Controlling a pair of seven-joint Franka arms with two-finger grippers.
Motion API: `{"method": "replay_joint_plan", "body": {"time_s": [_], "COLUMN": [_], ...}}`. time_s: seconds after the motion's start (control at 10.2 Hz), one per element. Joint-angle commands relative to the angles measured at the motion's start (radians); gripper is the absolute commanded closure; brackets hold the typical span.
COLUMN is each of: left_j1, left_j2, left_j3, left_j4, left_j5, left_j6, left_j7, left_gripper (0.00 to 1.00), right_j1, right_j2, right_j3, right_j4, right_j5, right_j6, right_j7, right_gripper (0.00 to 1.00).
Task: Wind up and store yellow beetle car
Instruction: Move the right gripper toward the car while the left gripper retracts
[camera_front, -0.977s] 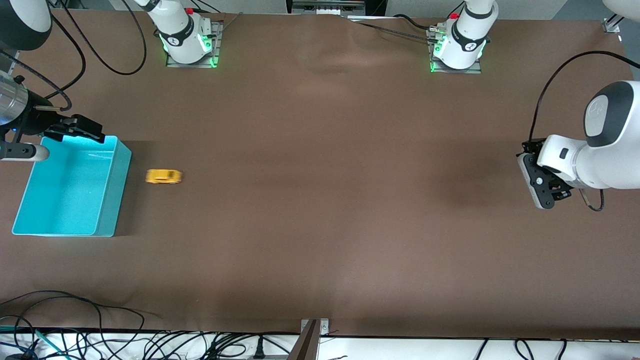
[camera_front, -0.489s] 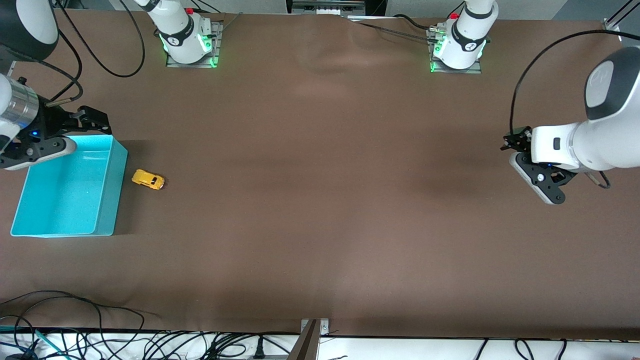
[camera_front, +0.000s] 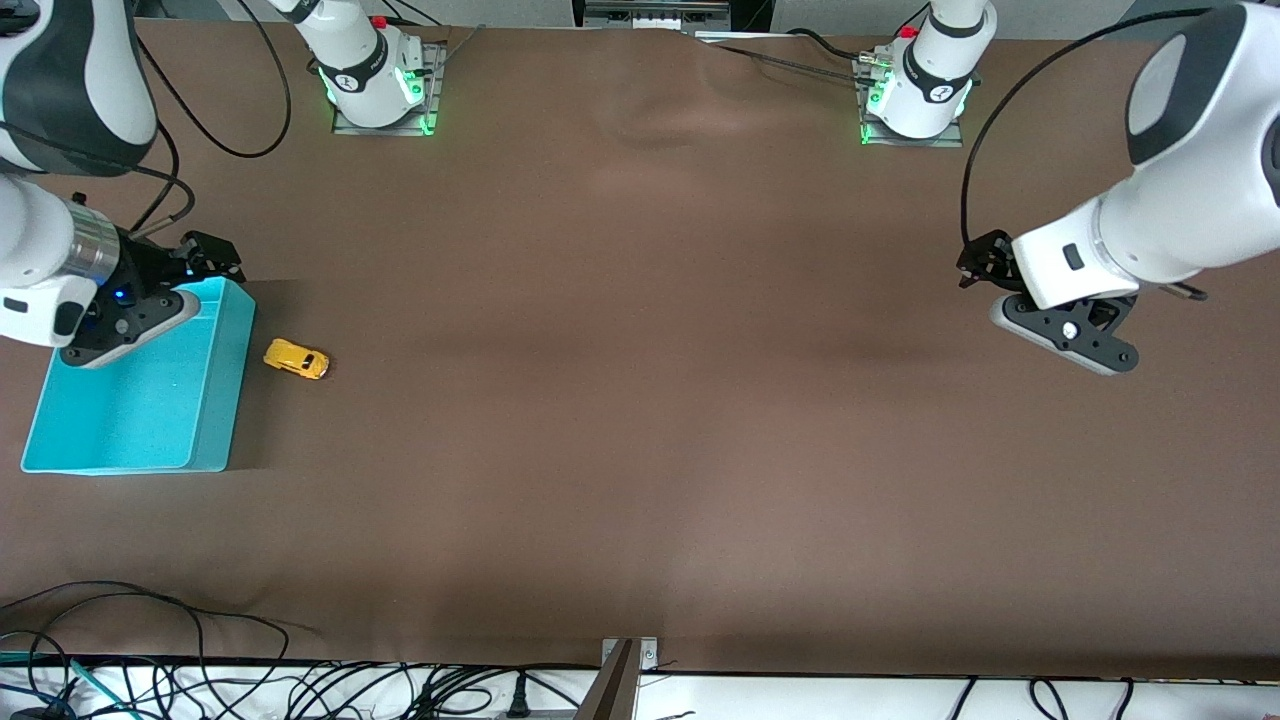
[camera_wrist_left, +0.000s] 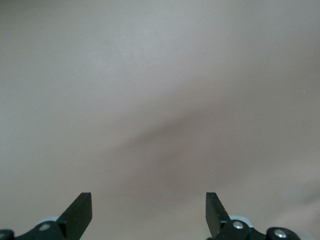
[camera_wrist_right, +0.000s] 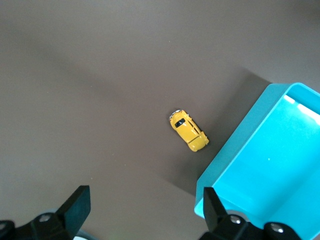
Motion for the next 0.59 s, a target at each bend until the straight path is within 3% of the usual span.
{"method": "replay_joint_plan", "body": {"time_s": [0.0,0.29,0.49], "left_j1": [-0.147,-0.272,-0.279], "left_j2": [-0.191,-0.277,-0.3], "left_j3": [0.249,0.424,0.428], "left_j4": [-0.155,-0.206,-0.207], "left_j5": [-0.108,-0.131,-0.131], "left_j6": [0.075,0.075,0.069], "left_j7": [-0.016,-0.02,-0.107], "left_gripper": [0.0,0.0,0.0], "right_j1": [-0.007,-0.007,-0.007], "right_j2": [-0.02,-0.02,-0.018], "right_j3": [-0.034,-0.042,-0.042], "right_j4": [-0.108,-0.201,-0.267], "right_j5": [0.01,0.014,0.015], "right_j6": [0.13,0.21,0.286], "right_j7": [-0.163,-0.226,-0.298], "right_gripper": [0.0,0.0,0.0]}}
